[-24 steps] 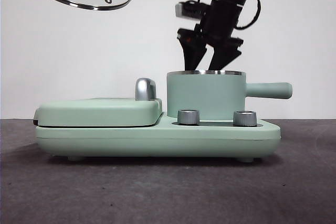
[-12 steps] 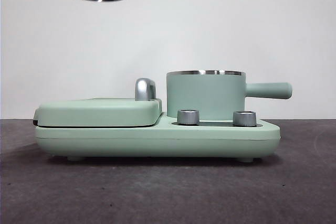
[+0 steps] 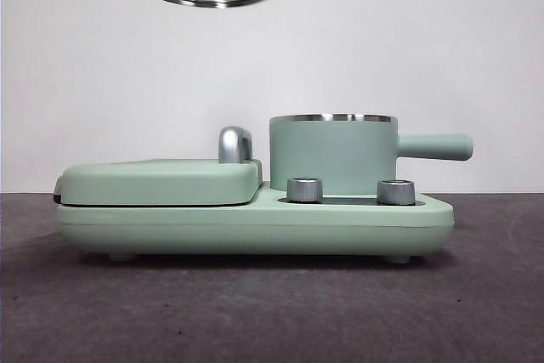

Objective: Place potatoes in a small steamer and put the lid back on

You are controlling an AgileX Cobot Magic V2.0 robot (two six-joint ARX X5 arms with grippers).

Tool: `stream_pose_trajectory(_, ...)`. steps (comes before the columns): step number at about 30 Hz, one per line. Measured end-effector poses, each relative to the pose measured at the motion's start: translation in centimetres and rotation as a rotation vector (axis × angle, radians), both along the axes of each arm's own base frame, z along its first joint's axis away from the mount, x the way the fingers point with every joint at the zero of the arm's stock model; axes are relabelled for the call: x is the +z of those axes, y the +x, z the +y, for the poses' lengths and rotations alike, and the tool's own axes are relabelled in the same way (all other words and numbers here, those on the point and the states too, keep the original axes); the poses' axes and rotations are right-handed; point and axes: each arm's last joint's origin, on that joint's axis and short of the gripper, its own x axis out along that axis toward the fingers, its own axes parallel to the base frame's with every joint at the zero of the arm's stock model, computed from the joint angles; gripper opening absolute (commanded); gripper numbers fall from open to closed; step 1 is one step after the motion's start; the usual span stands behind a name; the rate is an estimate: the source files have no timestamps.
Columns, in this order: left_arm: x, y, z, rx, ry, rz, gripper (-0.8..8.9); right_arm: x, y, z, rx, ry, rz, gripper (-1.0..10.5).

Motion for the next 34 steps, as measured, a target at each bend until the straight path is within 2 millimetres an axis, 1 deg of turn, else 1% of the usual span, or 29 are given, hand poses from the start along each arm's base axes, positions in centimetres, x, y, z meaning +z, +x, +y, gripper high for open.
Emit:
stream_pose_trajectory(3,-0.7,0.7,-1.4,-0.027,-0.017,-0.006,0.15,-0.6,-1.7,-0.8,-0.006,0.008,-0.026,3.2)
stream_pose_trajectory(6,-1.7,1.4,-2.8,-0.048,-0.029,0.000,0.15,-1.9,-3.2,-1.6,-0.026,0.002,-0.051,3.2)
stream_pose_trajectory(10,-3.1,2.3,-4.4,-0.068,-0.029,0.018,0.15,-4.5,-4.8,-2.4,-0.049,-0.016,-0.069,3.2)
stream_pose_trajectory(16,-5.4,3.4,-6.4,-0.084,-0.008,0.069,0.15,-8.9,-6.6,-3.3,-0.066,-0.037,-0.055,3.2)
stream_pose_trajectory(20,-6.2,4.7,-7.7,-0.093,0.003,0.085,0.15,-11.8,-7.0,-3.5,-0.083,-0.067,-0.018,3.2)
stream_pose_trajectory(25,-5.7,6.2,-9.0,-0.099,-0.008,0.062,0.15,-15.6,-6.7,-3.4,-0.080,-0.089,0.026,3.2)
stream_pose_trajectory(27,-5.6,6.7,-9.4,-0.102,-0.010,0.049,0.15,-16.7,-6.6,-3.3,-0.079,-0.092,0.031,3.2)
stream_pose_trajectory(30,-5.9,7.4,-10.1,-0.108,-0.013,0.033,0.15,-18.1,-6.3,-3.2,-0.079,-0.095,0.037,3.2)
stream_pose_trajectory(34,-7.1,8.0,-11.0,-0.117,-0.010,0.035,0.15,-18.5,-6.1,-3.1,-0.078,-0.095,0.034,3.2)
